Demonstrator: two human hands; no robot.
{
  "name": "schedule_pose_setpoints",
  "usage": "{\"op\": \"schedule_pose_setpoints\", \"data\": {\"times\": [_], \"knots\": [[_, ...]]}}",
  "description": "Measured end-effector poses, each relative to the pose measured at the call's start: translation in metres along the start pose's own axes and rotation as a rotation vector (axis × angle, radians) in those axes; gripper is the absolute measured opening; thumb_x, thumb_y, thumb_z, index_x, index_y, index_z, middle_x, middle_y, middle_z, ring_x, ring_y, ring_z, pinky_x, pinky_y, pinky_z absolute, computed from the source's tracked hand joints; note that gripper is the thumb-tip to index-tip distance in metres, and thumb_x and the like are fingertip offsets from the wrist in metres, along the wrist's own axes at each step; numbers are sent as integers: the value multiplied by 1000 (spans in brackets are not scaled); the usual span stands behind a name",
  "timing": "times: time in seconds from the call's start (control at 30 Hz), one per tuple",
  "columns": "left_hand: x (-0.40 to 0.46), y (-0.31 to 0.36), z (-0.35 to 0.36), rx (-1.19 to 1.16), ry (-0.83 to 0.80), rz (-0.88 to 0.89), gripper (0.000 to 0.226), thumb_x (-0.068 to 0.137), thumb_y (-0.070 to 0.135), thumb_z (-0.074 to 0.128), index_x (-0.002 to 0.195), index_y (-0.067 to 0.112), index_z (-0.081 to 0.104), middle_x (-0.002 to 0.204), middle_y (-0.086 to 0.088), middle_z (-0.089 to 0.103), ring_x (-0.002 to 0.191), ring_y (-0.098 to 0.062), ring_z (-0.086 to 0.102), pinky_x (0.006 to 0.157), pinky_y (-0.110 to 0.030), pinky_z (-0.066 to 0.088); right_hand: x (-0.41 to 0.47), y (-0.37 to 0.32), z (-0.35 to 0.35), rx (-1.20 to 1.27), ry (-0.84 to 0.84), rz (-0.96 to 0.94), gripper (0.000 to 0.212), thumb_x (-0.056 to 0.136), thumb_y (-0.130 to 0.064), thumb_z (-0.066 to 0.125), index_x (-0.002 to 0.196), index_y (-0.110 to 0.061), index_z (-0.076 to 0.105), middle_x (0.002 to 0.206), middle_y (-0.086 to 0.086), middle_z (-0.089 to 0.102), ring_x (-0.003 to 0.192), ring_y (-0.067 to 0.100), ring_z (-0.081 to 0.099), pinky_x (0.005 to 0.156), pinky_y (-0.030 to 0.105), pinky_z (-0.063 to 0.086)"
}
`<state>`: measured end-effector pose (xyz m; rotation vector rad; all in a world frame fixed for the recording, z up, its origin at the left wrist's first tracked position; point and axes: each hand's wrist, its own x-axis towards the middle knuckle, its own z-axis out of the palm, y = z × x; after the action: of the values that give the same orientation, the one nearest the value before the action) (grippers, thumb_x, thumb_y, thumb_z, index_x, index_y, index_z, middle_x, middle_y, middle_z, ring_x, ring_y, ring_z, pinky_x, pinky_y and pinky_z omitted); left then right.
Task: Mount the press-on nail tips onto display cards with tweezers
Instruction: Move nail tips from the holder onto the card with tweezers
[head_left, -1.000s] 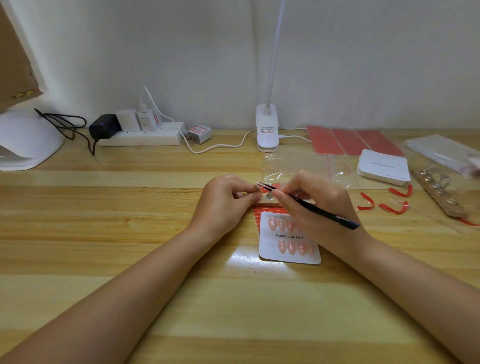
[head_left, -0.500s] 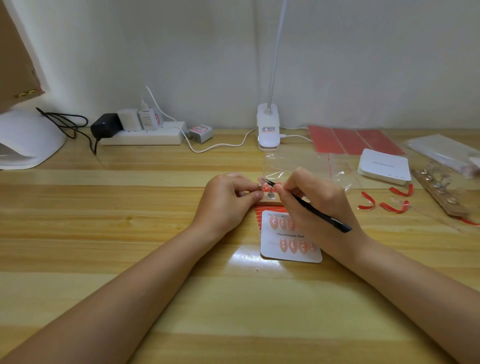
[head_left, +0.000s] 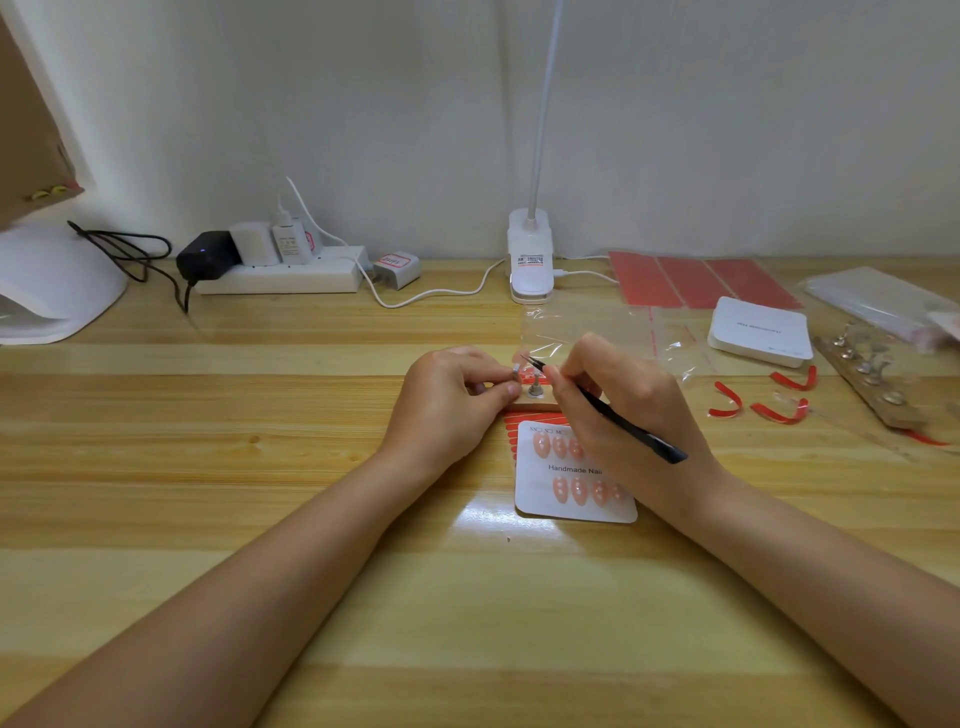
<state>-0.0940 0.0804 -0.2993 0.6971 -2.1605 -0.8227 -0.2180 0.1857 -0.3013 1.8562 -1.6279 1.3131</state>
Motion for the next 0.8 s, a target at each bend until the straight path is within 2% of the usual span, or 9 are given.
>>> {"op": "schedule_pose_setpoints", "data": {"times": [0.37, 0.5, 0.8], "knots": [[0, 2, 0, -3, -8, -11, 12, 80, 8, 69, 91, 8, 74, 75, 6, 60, 68, -12, 49, 64, -22, 40, 1, -2, 0, -1, -1, -3, 24, 87, -6, 58, 67, 3, 48, 52, 7, 47, 55, 21, 40, 48, 29, 35], [0, 2, 0, 11, -7, -10, 13, 81, 8, 68, 92, 8, 74, 74, 9, 59, 66, -9, 48, 63, -17, 39, 1, -1, 0, -7, -9, 21, 22, 87, -2, 59, 68, 4, 49, 54, 8, 48, 55, 21, 42, 48, 31, 35], [0, 3, 1, 20, 2, -8, 13, 80, 8, 69, 92, 8, 74, 73, 11, 58, 66, -9, 48, 64, -20, 40, 0, -2, 0, 13, -4, 46, 23, 88, -1, 59, 68, 3, 48, 54, 8, 48, 55, 21, 42, 48, 30, 35]]}}
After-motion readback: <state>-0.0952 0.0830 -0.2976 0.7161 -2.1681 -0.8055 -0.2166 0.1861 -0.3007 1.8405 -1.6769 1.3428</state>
